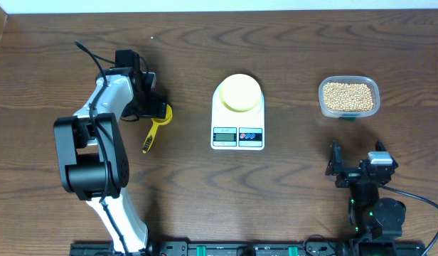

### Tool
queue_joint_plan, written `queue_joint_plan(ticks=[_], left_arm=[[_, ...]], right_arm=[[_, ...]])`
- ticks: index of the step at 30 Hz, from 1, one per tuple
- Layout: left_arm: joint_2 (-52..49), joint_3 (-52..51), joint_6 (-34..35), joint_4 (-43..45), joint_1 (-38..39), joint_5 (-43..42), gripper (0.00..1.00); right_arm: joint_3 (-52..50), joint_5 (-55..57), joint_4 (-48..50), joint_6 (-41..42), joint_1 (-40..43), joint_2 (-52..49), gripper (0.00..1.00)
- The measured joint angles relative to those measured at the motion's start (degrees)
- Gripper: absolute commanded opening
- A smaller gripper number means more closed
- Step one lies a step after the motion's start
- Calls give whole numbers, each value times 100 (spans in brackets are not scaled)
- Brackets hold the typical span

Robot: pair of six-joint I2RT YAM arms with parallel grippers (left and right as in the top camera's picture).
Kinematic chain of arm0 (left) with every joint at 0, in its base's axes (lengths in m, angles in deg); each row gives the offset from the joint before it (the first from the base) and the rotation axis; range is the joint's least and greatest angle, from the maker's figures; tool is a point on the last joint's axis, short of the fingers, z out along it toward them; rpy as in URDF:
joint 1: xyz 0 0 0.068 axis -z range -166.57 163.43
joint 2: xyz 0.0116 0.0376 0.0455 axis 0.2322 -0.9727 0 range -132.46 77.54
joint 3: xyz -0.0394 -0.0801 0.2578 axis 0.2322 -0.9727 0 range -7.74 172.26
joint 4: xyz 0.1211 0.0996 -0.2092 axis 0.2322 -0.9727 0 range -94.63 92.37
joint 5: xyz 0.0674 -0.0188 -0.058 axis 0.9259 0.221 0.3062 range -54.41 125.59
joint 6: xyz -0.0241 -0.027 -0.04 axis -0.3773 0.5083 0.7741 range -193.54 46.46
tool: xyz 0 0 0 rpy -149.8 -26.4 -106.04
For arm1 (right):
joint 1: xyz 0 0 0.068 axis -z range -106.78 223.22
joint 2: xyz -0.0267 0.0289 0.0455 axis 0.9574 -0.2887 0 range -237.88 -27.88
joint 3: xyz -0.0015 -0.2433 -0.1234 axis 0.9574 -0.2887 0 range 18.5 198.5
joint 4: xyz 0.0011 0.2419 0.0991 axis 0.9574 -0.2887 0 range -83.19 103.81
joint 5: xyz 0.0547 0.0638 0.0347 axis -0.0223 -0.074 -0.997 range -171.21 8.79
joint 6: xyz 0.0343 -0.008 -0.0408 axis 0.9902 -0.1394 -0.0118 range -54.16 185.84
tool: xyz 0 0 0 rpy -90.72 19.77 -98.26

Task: Scoop item into bowl and weigh 50g on scale
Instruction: 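Close the left gripper on the yellow scoop handle, then lift the yellow scoop with the left gripper and rotate it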

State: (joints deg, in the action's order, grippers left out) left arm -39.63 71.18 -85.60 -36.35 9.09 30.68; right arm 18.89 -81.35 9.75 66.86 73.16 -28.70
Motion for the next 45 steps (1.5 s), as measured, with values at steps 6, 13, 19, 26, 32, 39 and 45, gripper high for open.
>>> queue_joint_plan(ticks=[6,13,19,26,32,39,45], left_arm=[[0,0,-11,17,0,9,60],[0,0,-17,17,0,11,19],[0,0,-20,9,2,7,8],[0,11,-17,-24,2,7,7],[96,24,-13,-243,0,33,7],[1246,17,400,-350,0,61,7],[2721,22,1252,-1073,0,74,7]], right_arm=[[0,0,0,0,0,0,99],[0,0,0,0,0,0,99],[0,0,0,0,0,0,99],[0,0,0,0,0,0,99],[0,0,0,0,0,0,99],[0,0,0,0,0,0,99],[0,0,-2,0,0,0,99]])
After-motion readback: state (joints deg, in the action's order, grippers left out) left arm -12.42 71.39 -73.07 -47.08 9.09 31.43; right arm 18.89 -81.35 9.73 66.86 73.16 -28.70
